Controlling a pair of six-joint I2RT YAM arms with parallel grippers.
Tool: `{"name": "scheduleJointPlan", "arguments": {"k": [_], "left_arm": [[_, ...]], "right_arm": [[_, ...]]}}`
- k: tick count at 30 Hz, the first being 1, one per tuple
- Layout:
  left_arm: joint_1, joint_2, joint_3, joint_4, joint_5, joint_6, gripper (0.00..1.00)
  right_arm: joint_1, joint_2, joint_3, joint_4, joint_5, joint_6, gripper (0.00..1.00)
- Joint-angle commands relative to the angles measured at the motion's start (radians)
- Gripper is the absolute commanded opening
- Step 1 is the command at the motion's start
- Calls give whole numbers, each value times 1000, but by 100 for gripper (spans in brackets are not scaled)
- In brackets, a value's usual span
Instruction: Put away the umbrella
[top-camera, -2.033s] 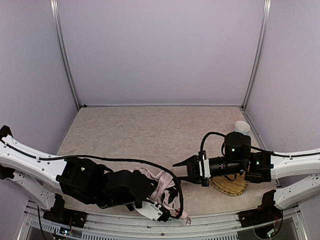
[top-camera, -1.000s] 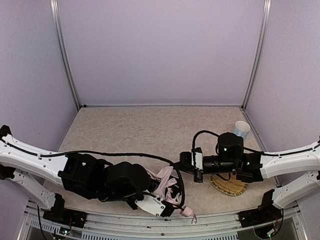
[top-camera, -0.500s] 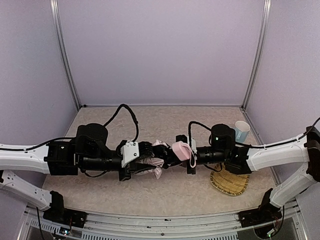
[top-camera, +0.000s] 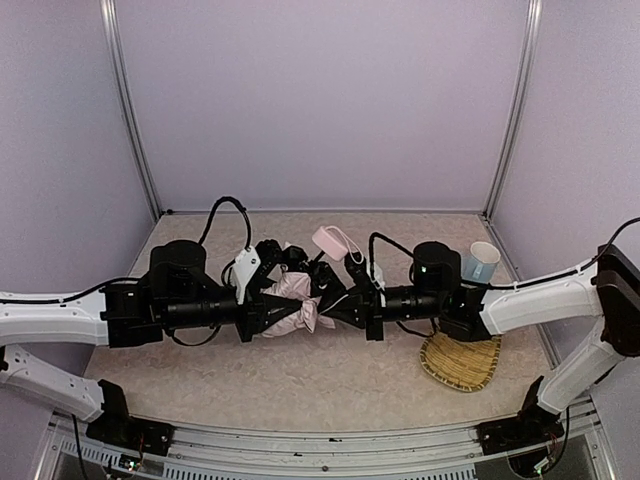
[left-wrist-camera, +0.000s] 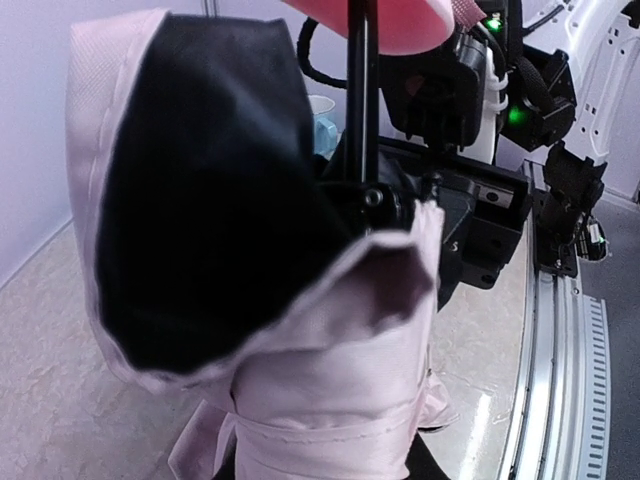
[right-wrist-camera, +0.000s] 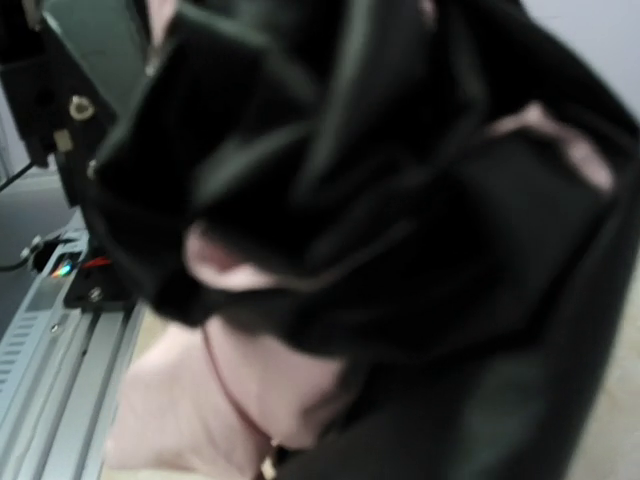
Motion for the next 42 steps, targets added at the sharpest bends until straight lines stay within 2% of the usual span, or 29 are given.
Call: {"name": "scheduleJointPlan", "arguments": {"k": [1,5,9,12,16,21,25,28,35,42], "left_arm": [[98,-31,26,242,-240,-81,0],[123,15,22,237,-348,-65,0],[123,119,21,234,-389,-45,0],[147,214,29,197,-326,-61,0],[165,309,22,187,-282,-90,0],[131,551,155,74,-316,-69,0],[137,744,301,-114,-336,-69,0],[112,833,335,-159,-369,-28,0],[65,929,350,-138,-310,39,0],[64,935,319,-145,-219,170,0]], "right_arm": [[7,46,-20,-203,-101,23,0],[9,63,9,-227,-139,28,0],[7,107,89,-303,-154,94,0],[-6,133,117,-365,-133,138,0],[-47,157,54,-377,-140,213,0],[-50,279,64,-315,-175,315,0],[-76,354,58,-282,-169,360,0],[-103,378,17,-259,-171,402,0],[-123,390,-22,-228,-182,448,0],[-128,327,-73,-278,-164,460,16]]}}
